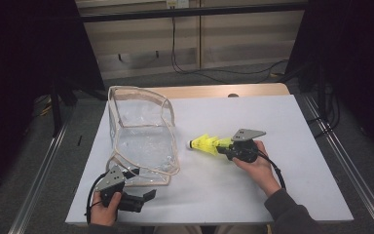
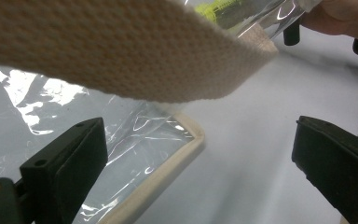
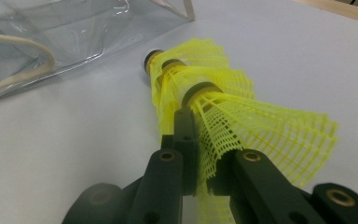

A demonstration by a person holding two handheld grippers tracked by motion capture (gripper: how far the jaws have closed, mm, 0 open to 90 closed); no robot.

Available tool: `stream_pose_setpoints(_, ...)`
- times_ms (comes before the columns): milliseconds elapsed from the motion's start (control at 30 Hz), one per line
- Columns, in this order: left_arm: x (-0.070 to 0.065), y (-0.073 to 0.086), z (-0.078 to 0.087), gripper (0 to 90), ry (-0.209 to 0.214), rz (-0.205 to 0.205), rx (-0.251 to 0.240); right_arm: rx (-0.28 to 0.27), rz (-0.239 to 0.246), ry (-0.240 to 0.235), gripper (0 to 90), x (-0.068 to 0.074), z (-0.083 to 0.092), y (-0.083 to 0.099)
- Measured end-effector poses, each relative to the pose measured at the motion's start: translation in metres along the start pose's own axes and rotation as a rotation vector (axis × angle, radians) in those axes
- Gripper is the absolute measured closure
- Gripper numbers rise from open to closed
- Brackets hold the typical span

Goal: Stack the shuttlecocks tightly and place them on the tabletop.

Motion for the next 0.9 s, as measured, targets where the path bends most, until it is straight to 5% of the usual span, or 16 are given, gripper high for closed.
stream_pose_setpoints(900,-0.0003,0.0001,-0.0002,3.1,-0.001,0.001,0.001,0.008,0.007,-0.006,84.4,0.0019,-0.0045,-0.001)
Point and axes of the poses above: each handheld gripper's, and its own axes: z roughly backward along the jaws, y roughly out of its underside, x roughly to its left, the point moved 1 cm from there along -z, roughly forward along the jaws, and after that the axes turned 5 degrees about x, right-handed, at the moved point
